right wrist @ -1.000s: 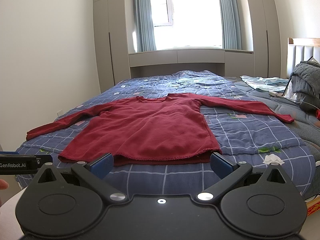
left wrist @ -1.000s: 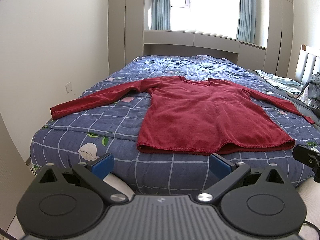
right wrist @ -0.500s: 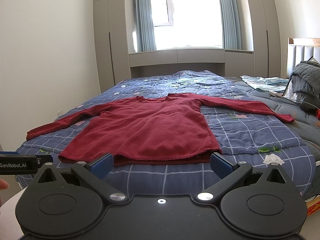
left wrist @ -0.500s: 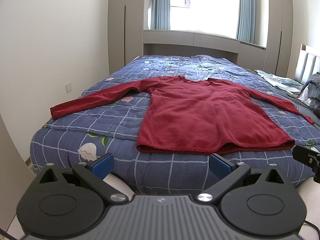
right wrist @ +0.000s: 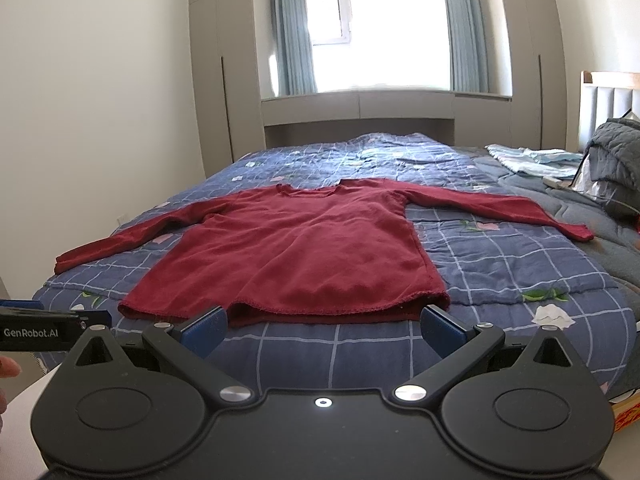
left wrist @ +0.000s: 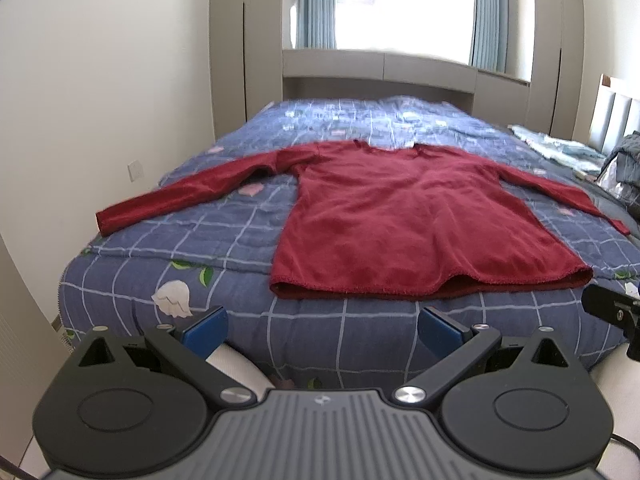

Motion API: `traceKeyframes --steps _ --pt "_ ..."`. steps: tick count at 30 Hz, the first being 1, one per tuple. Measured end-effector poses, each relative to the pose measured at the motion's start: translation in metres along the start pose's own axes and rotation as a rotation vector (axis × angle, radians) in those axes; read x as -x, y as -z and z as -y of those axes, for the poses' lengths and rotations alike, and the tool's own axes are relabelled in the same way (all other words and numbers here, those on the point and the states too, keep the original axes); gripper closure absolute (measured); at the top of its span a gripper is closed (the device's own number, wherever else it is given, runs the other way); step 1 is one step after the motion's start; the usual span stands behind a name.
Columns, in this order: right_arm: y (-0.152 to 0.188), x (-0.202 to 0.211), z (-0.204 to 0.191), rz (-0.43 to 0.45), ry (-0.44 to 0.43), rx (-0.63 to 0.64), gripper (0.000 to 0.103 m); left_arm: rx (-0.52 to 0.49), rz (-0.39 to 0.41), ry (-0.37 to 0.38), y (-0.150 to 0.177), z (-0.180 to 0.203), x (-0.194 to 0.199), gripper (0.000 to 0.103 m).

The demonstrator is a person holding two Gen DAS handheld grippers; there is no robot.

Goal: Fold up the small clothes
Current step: 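Move both tools toward the sweater, right tool reaching its sleeve cuff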

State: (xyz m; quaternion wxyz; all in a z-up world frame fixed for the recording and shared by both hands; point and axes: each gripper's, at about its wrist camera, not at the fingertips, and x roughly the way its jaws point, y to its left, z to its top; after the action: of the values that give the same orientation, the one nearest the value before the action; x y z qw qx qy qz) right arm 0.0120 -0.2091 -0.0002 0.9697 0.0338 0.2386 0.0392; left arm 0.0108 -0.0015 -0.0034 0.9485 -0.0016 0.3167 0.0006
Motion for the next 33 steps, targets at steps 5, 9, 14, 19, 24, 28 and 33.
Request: traceKeyframes --steps 5,9,14,19,24,28,33 --pt "-0.016 -0.022 0.007 -0.034 -0.010 0.003 0.000 0.023 -0.044 -0.004 -0.013 -0.005 -0.013 0.000" --pt "-0.031 -0.040 0.011 -0.044 0.004 0.022 0.000 0.029 -0.053 -0.012 -0.032 -0.005 -0.024 0.000" --pt "-0.050 -0.067 0.022 -0.055 0.022 0.018 0.000 0.017 -0.057 -0.025 -0.062 0.002 -0.043 0.000" --pt "-0.071 -0.099 0.037 -0.100 0.094 -0.001 0.000 -0.005 -0.049 -0.030 -0.091 0.017 -0.070 0.000" --pt "-0.088 -0.123 0.056 -0.092 0.136 -0.014 0.000 -0.036 -0.038 -0.017 -0.117 0.040 -0.102 0.000" --pt "-0.097 -0.145 0.077 -0.091 0.156 -0.041 0.000 -0.061 -0.024 -0.001 -0.133 0.061 -0.128 0.000" --pt "-0.103 -0.182 0.111 -0.104 0.178 -0.079 0.000 -0.078 -0.038 0.011 -0.154 0.089 -0.172 0.000"
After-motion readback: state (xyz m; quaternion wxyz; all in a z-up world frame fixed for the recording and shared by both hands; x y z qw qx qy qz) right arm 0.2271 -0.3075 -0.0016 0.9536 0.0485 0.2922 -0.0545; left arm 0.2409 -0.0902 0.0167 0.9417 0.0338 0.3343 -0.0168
